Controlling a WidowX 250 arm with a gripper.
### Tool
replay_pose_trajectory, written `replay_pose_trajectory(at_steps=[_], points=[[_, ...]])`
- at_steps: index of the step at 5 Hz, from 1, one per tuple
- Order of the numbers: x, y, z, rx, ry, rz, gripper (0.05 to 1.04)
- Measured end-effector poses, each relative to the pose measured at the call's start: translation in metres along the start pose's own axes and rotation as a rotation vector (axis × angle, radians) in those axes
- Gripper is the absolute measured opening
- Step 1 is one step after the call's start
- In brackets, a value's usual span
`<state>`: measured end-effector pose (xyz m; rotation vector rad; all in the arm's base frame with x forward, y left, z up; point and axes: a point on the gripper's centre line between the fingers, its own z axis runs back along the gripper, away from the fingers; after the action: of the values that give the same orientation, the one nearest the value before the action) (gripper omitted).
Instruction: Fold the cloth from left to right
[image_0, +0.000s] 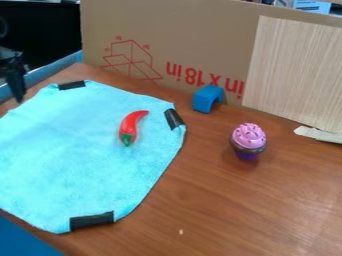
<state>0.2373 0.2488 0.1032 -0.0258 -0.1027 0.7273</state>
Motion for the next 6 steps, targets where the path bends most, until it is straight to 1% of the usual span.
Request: replay_pose_trajectory(at_steps=[1, 2, 3, 4, 5, 6], points=[[-0.008, 0.013, -0.008, -0.021, 0.059, -0.037, 0.999], [-0.010, 0.026, -0.018, -0.036, 0.030, -0.057, 0.999], [-0.018, 0.042, -0.034, -0.097, 0.023, -0.035, 0.999], [-0.027, 0.053, -0.041, -0.152, -0.003, 0.011, 0.999], [-0.033, 0.059, -0.050, -0.142, -0.021, 0.026, 0.999], [-0.035, 0.062, -0.056, -0.116, -0.035, 0.013, 0.999]])
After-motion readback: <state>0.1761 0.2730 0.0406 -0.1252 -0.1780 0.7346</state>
